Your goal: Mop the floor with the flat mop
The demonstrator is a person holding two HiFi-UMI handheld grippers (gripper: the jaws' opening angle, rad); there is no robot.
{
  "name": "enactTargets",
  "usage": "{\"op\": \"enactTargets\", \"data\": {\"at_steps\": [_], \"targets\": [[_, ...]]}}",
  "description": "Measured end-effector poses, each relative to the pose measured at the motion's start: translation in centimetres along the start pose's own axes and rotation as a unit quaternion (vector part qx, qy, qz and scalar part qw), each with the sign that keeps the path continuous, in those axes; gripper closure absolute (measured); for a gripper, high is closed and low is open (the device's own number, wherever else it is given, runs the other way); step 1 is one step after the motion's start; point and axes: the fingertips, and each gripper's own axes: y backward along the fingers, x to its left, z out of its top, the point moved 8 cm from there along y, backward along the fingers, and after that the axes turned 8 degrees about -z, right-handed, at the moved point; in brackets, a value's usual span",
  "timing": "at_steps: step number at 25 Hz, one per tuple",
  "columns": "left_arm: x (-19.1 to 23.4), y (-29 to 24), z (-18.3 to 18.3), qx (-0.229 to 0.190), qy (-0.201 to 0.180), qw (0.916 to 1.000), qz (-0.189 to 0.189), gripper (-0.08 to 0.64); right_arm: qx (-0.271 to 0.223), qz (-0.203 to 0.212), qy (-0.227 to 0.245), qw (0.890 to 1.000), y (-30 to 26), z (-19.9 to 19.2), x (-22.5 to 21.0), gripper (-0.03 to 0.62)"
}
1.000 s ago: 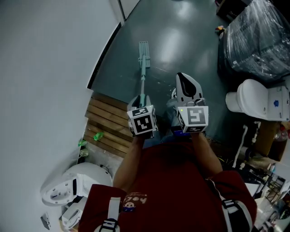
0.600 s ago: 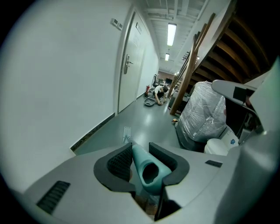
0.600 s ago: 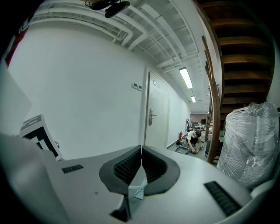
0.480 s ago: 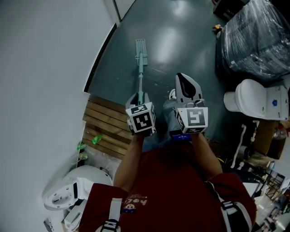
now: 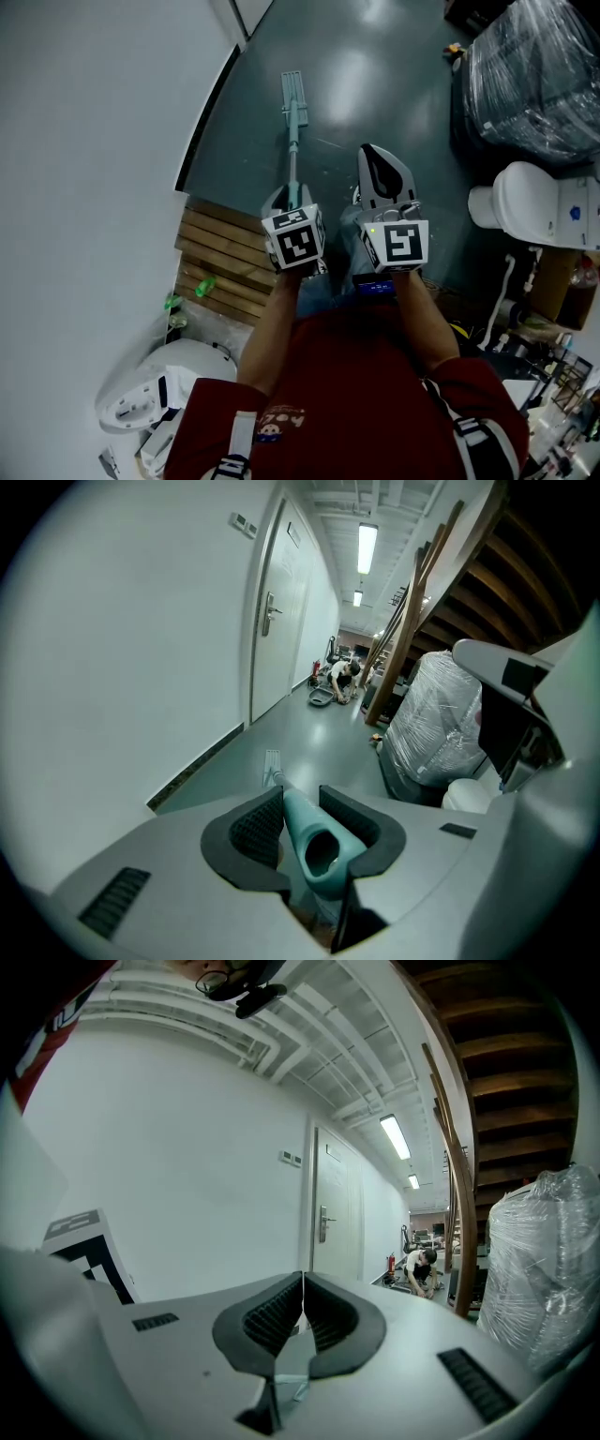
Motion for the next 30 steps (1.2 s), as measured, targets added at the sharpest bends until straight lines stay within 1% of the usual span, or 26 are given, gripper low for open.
{"op": "enactTargets", "data": {"at_steps": [5,15,23,30], "targets": [[-0.5,-2.2,1.5,0.002,0.000,1.0000,0.002,0.426,0.002,0.007,-0.021,1.000,-2.0,-0.5,-1.2,0.572],[-0.5,-6.5,4.5,-0.006,0.001,1.0000,0.005,0.426,0.009,0.009,-0.021,1.000,-4.8,-1.9,-2.4,0.572],[-0.1,-8.9,6.8,-0.009,0.005,0.9999,0.007,0.427,0.012,0.011,-0.022,1.000,-6.3,-2.0,-3.3,0.572],[0.2,-11.1,7.6,-0.015,-0.006,0.9998,0.007,0.426,0.013,0.010,-0.019,1.000,-6.6,-2.2,-3.4,0.572]]}}
